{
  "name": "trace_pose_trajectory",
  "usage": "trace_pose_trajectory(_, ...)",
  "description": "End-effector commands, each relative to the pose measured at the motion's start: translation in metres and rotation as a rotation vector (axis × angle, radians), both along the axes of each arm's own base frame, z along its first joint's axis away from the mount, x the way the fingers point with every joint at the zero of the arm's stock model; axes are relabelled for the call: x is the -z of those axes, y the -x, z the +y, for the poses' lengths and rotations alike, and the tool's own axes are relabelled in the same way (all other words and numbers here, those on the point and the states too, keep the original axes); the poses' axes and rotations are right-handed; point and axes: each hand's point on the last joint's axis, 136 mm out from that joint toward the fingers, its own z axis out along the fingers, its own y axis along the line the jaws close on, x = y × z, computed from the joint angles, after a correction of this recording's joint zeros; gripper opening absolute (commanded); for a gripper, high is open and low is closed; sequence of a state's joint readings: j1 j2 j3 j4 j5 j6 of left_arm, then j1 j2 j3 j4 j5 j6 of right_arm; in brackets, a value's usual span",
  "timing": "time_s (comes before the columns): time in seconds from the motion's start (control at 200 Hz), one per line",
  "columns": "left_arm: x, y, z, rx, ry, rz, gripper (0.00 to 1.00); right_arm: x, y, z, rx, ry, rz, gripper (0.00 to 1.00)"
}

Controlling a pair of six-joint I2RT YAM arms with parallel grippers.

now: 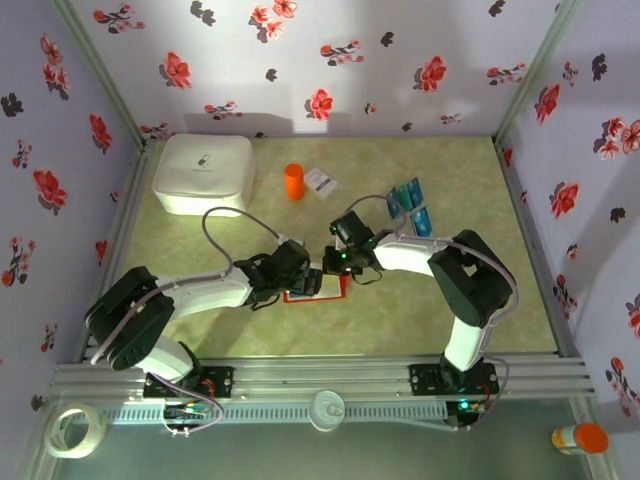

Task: Put the credit cards into the card holder
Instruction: Flip over the card slot on the card holder.

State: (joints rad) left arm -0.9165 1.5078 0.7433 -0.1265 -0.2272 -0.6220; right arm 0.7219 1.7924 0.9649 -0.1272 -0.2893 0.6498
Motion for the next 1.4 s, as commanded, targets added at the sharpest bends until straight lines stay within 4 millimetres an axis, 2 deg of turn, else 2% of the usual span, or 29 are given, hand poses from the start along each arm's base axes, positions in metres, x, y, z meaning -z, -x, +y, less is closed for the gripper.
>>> trace_pose_trajectory(0.0,0.009,0.003,0.000,-0.003,-0.010,0.010,1.00,0.011,0.011,0.006,-0.007,0.001,0.051,0.02)
trace_pose_trajectory(0.355,0.024,0.008,-0.004,0.013,-0.022,0.022,1.00,0.014,0.013,0.008,0.018,-0.021,0.069,0.03)
trace_pose_trajectory(0.61,0.037,0.015,0.005,0.007,-0.042,0.040,1.00,0.013,0.013,0.012,0.031,-0.055,0.080,0.02)
trace_pose_trajectory(0.825,0.038,0.017,0.006,0.010,-0.035,0.039,0.93,0.009,0.012,0.012,0.032,-0.060,0.074,0.03)
trace_pose_trajectory(1.02,0.020,0.012,0.002,0.004,0.003,0.005,1.00,0.009,0.011,0.007,0.024,-0.028,0.065,0.03)
trace_pose_trajectory(1.185,0.001,0.007,-0.005,0.010,0.058,-0.037,1.00,0.009,0.012,0.009,0.026,-0.039,0.072,0.03)
trace_pose_trajectory(1.395,0.000,0.010,-0.016,0.041,0.097,-0.039,1.00,0.007,0.013,0.016,0.030,-0.067,0.076,0.03)
